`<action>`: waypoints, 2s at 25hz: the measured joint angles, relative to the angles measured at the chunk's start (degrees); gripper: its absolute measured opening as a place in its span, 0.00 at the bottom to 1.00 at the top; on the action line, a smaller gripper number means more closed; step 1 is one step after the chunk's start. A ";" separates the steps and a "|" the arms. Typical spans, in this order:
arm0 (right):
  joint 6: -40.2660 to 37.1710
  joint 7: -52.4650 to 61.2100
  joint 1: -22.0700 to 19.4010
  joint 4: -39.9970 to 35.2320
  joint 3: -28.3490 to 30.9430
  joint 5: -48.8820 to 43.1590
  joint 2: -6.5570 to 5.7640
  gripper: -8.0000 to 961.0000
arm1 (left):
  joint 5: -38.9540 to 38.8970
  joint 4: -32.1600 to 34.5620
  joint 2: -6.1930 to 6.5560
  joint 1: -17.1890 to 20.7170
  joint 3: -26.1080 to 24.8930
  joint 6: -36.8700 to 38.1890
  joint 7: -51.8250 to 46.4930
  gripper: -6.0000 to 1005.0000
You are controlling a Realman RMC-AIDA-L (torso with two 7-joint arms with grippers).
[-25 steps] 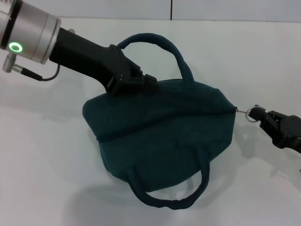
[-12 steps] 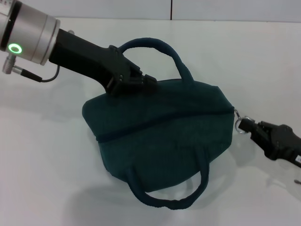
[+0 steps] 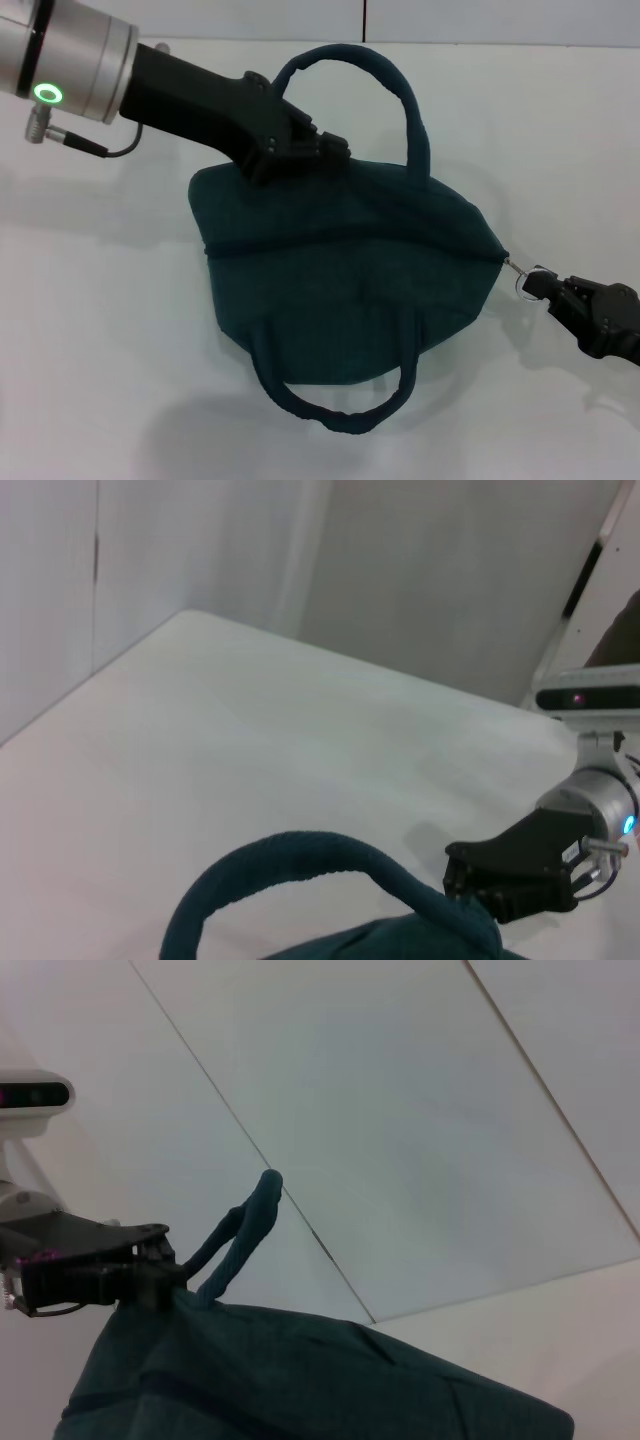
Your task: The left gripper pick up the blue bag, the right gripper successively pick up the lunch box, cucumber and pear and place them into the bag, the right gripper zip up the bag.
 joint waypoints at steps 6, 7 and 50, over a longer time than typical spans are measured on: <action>-1.37 1.10 -0.07 -0.36 0.01 -0.13 -0.08 0.02 | -1.53 -0.97 -0.25 -0.04 -0.47 -1.52 0.35 0.04; -1.50 1.10 -0.07 -0.44 0.09 0.04 -0.09 0.03 | -1.74 -1.35 -0.45 -0.12 -1.13 -1.55 0.57 0.04; -15.52 -2.44 -0.40 -3.14 17.81 -5.93 -4.50 0.70 | -14.14 -7.61 -2.05 6.85 -8.67 -0.45 11.71 0.55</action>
